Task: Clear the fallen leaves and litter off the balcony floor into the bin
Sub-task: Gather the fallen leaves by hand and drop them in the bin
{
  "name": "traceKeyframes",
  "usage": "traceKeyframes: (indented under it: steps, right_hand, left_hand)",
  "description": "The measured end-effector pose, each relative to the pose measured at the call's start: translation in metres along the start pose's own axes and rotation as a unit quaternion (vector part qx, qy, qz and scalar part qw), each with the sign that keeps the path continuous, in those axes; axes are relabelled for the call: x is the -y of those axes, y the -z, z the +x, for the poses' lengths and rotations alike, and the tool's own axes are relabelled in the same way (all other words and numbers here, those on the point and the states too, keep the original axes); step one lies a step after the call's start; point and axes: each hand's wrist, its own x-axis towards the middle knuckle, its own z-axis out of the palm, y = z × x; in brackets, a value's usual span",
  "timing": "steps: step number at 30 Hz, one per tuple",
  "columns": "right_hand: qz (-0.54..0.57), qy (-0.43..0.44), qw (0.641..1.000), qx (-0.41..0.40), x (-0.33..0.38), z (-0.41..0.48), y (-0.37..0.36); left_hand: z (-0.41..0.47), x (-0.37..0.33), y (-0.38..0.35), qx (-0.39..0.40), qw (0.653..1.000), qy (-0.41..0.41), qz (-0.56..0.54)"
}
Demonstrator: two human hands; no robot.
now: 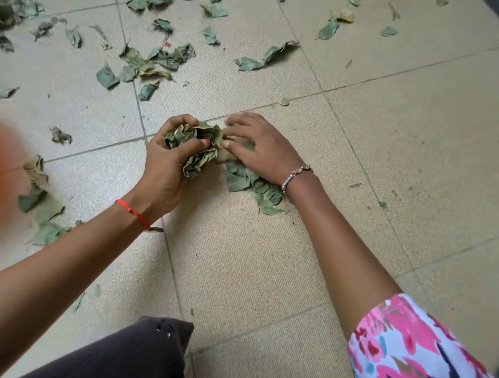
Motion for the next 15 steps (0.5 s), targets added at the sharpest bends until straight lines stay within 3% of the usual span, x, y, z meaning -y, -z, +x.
traceKeyframes:
  steps: [3, 6, 8, 10, 12, 15]
  right_hand:
    - [0.136, -0.033, 0.982, -0.129, 0.002, -0.022, 0.009]
    - [0.170, -0.098, 0.947, -0.253, -0.007, -0.055, 0.023]
    - [0.137, -0.157, 0.954, -0.215, -0.010, -0.078, 0.025]
    - [0.051, -0.202, 0.973, -0.103, -0.007, -0.097, 0.016]
    - [-0.068, -0.192, 0.979, -0.029, -0.001, -0.104, 0.002]
    - [-0.145, -0.163, 0.975, -0.027, 0.005, -0.097, -0.012]
  left_hand:
    - [0.002, -0.002, 0.004, -0.004, 1.000, 0.006, -0.011]
    - [0.005, -0.006, 0.008, -0.021, 0.999, 0.001, -0.041]
    - [0.011, -0.010, 0.012, -0.025, 0.999, -0.013, -0.041]
    - [0.018, -0.014, 0.016, -0.021, 0.999, -0.046, -0.003]
    - [0.026, -0.014, 0.017, -0.024, 0.993, -0.088, 0.081]
    - [0.031, -0.008, 0.013, 0.006, 0.965, -0.143, 0.221]
